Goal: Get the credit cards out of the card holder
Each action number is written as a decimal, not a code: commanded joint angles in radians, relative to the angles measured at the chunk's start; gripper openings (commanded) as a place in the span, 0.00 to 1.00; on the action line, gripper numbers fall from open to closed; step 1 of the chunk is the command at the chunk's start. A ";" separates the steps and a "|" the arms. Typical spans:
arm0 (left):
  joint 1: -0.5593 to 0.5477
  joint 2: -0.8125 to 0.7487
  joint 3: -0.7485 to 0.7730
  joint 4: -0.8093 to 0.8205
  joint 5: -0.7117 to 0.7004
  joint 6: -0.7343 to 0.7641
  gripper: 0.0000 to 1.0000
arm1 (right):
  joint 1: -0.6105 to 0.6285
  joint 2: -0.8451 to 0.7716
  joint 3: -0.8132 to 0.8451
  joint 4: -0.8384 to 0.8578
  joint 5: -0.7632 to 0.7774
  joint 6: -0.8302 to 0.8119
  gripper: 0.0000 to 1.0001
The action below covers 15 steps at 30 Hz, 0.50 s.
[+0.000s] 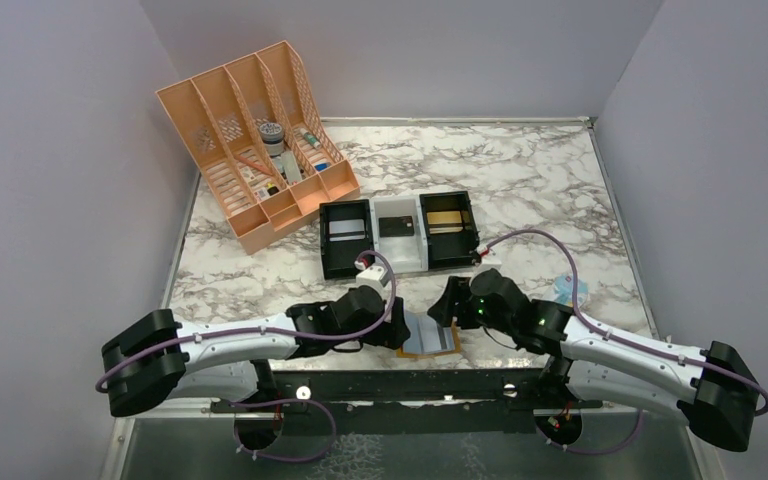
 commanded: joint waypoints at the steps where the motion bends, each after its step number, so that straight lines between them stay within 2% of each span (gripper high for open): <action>1: -0.019 0.025 0.029 0.069 -0.074 -0.024 0.71 | 0.002 -0.004 -0.019 -0.037 -0.051 0.028 0.60; 4: -0.025 0.040 0.012 0.067 -0.093 -0.039 0.52 | 0.003 -0.005 -0.022 -0.034 -0.073 0.022 0.59; 7: -0.031 0.041 0.000 0.071 -0.093 -0.048 0.38 | 0.004 -0.007 -0.021 -0.030 -0.100 0.002 0.54; 15: -0.039 0.090 0.019 0.087 -0.051 -0.011 0.21 | 0.003 0.051 -0.015 -0.022 -0.110 -0.011 0.44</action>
